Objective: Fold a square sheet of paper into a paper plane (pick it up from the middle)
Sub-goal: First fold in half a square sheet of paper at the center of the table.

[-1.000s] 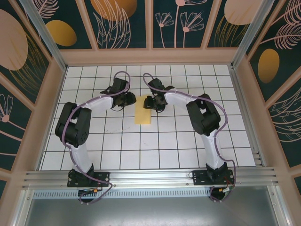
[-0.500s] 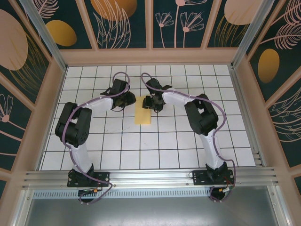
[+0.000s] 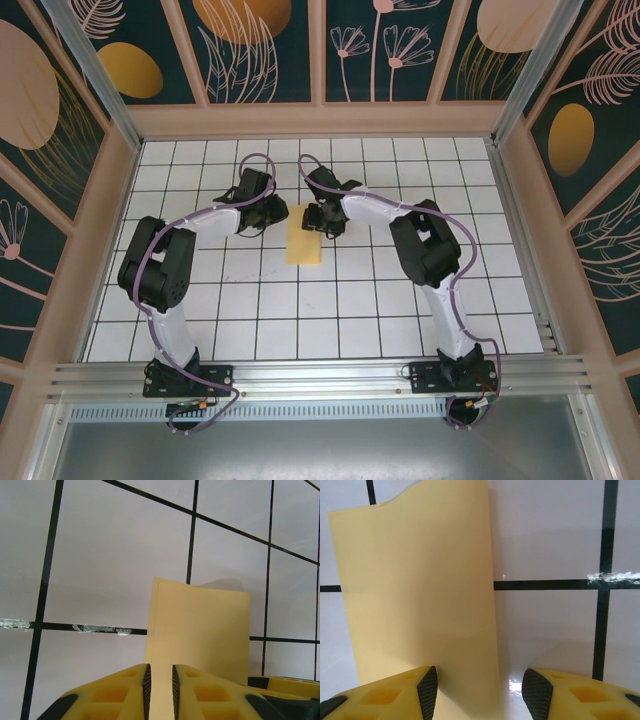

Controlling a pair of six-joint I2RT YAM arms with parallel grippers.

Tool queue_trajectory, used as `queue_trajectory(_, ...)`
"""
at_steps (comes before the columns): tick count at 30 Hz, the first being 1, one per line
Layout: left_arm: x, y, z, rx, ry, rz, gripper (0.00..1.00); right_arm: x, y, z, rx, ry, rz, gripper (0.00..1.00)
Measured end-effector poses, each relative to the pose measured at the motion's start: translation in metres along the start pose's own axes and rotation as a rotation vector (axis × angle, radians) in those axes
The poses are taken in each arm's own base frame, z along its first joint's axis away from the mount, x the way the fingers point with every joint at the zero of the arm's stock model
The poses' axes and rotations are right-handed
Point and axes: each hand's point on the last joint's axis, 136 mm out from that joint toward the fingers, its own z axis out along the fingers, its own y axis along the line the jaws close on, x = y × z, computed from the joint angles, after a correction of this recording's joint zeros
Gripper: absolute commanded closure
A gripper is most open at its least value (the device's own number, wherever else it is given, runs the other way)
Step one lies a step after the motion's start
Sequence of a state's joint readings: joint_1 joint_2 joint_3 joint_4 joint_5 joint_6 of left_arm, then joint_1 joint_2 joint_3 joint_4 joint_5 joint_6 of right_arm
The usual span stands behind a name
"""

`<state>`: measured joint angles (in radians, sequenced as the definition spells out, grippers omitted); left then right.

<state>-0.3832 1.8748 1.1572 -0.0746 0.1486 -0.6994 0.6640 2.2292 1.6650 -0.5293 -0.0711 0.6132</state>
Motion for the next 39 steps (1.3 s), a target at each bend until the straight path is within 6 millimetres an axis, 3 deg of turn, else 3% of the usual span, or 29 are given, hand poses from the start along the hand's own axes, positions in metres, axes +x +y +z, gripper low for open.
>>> queue_trajectory(4, 0.003, -0.005, 0.003, 0.034, 0.015, -0.003, 0.88, 0.0, 0.0, 0.0, -0.001, 0.0, 0.003, 0.46)
queue_trajectory(10, 0.022, -0.008, 0.016, 0.095, 0.096, -0.016, 0.96, 0.0, 0.001, -0.001, -0.011, 0.003, 0.005, 0.46)
queue_trajectory(19, 0.048, -0.003, 0.035, 0.13, 0.203, -0.035, 0.97, 0.0, 0.002, -0.003, -0.039, 0.013, 0.012, 0.47)
queue_trajectory(39, 0.044, -0.002, 0.038, 0.096, 0.203, -0.017, 0.98, 0.001, 0.001, -0.016, -0.337, 0.08, 0.014, 0.55)
